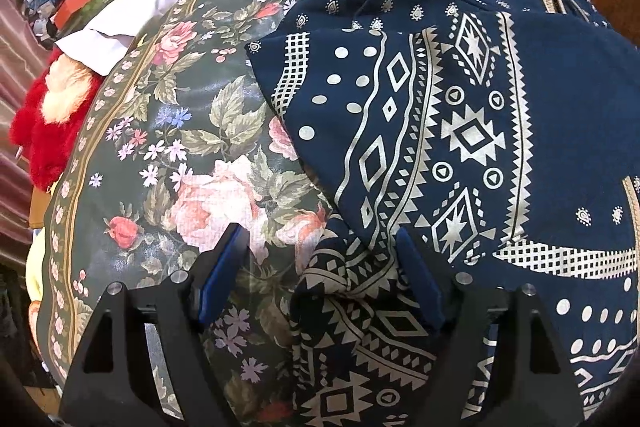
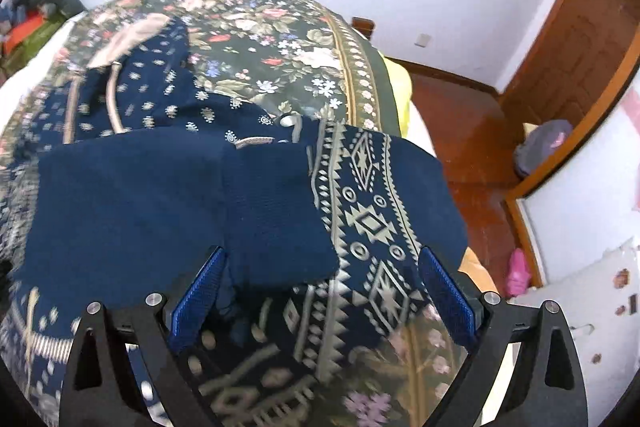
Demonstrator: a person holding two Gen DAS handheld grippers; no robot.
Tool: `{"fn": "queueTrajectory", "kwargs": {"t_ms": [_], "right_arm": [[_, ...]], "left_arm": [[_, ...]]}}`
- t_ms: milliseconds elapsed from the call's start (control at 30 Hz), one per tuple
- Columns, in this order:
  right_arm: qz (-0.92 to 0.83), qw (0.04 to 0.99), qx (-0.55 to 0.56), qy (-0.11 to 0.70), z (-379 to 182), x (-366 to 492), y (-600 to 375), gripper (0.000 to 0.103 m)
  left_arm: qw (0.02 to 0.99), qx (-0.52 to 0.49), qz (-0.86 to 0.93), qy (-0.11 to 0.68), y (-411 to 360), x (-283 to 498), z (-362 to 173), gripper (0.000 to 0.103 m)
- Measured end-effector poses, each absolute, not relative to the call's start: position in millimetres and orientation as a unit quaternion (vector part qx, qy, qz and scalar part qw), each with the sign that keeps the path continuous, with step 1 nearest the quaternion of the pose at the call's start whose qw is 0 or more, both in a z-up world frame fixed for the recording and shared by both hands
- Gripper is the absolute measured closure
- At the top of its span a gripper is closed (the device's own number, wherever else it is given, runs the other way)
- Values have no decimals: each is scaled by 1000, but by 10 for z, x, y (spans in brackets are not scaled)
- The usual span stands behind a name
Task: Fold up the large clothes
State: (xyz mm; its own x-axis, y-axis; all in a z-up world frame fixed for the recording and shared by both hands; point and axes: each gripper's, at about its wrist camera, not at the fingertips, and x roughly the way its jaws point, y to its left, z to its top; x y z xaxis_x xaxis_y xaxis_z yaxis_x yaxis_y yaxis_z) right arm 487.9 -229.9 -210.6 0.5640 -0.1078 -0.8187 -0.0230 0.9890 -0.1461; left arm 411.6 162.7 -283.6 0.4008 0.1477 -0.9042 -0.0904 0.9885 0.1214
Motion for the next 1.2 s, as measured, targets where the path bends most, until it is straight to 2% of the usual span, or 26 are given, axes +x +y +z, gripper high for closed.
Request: {"fn": "queueTrajectory", "kwargs": {"t_ms": [200, 367, 533, 667, 767, 933, 1067, 1200], "right_arm": [[-18, 904, -55, 423, -1799, 4713, -2191, 8], [80, 898, 35, 431, -1603, 4734, -2040, 7], [160, 855, 70, 488, -1915, 4863, -1572, 7], [151, 825, 67, 541, -2309, 4922, -1458, 7], [166, 810, 121, 549, -2408, 4907, -1668, 7], [180, 803, 198, 533, -2156, 4744, -2249, 7], [131, 817, 225, 515, -2013, 4660, -2958, 7], [60, 817, 223, 528, -2135, 4696, -3558, 7]], "left_arm": [[831, 24, 84, 550, 1649, 4143, -2797, 25], [848, 39, 92, 520, 1545, 4180, -2497, 26], [864, 26, 48, 501, 1284, 4226, -2336, 26], [849, 28, 37, 526, 1086, 4300, -2467, 26], [835, 35, 30, 549, 999, 4322, -2591, 26], [843, 51, 27, 535, 900, 4357, -2479, 26], [858, 29, 17, 513, 747, 4481, -2243, 26], [864, -5, -4, 503, 512, 4700, -2105, 26]]}}
